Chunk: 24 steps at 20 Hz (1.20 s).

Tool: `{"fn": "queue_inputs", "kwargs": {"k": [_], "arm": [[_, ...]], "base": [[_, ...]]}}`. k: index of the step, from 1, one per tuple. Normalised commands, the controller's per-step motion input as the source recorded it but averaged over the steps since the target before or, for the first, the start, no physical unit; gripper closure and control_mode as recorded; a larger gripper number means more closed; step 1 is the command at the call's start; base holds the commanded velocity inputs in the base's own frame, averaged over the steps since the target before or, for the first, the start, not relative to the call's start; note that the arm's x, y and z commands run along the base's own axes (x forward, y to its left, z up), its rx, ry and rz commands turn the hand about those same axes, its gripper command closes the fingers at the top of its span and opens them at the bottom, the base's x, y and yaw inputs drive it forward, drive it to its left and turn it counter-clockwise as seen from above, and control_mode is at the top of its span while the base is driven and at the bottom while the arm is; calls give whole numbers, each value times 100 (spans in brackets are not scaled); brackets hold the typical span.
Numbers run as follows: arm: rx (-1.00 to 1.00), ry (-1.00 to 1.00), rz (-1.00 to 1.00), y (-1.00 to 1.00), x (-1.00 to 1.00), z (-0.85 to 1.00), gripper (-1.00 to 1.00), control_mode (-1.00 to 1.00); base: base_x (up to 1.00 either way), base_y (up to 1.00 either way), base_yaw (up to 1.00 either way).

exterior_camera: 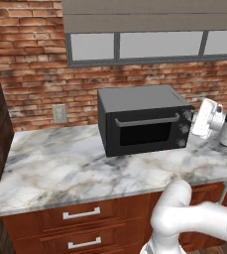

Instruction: Pull the toaster oven rack outwards. Pick up the baguette from the plate and place it on the toaster oven rack. Close the toaster oven door fully and set the temperature to the lowest setting.

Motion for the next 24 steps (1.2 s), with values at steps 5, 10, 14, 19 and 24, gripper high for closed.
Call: {"fn": "queue_inputs", "kwargs": {"k": [5, 10, 14, 19, 24], "arm": [[-37, -12, 18, 0, 7, 0, 100, -100], [-35, -15, 21, 0, 5, 0, 100, -100], [-36, -19, 22, 0, 5, 0, 100, -100], [-38, -25, 22, 0, 1, 0, 100, -100], [-37, -25, 21, 0, 1, 0, 100, -100]], "base": [[0, 0, 0], [0, 0, 0], [0, 0, 0], [0, 0, 0], [0, 0, 0]]}}
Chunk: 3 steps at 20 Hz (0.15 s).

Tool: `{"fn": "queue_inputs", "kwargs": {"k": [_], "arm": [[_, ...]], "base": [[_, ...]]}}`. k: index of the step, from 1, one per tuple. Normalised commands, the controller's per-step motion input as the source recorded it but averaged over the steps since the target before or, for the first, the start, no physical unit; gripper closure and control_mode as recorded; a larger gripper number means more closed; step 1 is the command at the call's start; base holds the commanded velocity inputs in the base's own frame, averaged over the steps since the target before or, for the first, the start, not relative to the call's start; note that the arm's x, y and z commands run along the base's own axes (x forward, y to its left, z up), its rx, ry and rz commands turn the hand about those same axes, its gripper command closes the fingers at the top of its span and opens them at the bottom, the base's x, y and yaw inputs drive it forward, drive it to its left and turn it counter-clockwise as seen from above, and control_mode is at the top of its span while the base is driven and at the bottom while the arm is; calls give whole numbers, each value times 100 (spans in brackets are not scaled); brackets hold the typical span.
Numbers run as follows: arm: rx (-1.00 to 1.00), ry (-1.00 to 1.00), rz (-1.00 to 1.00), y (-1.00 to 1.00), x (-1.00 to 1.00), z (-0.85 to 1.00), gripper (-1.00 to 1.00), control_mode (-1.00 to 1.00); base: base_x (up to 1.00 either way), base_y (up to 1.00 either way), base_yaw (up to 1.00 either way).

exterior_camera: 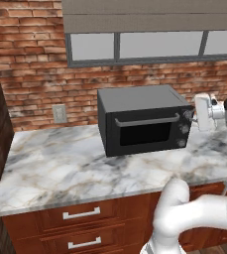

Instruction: Pull the toaster oven rack outwards. Pick up the baguette from the plate and place it on the toaster oven rack. Close the toaster oven door fully and set the temperature to the lowest setting.

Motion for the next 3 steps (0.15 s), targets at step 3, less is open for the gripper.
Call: {"fn": "queue_inputs", "kwargs": {"k": [3], "arm": [[-36, -25, 20, 0, 0, 0, 100, -100]], "base": [[0, 0, 0]]}}
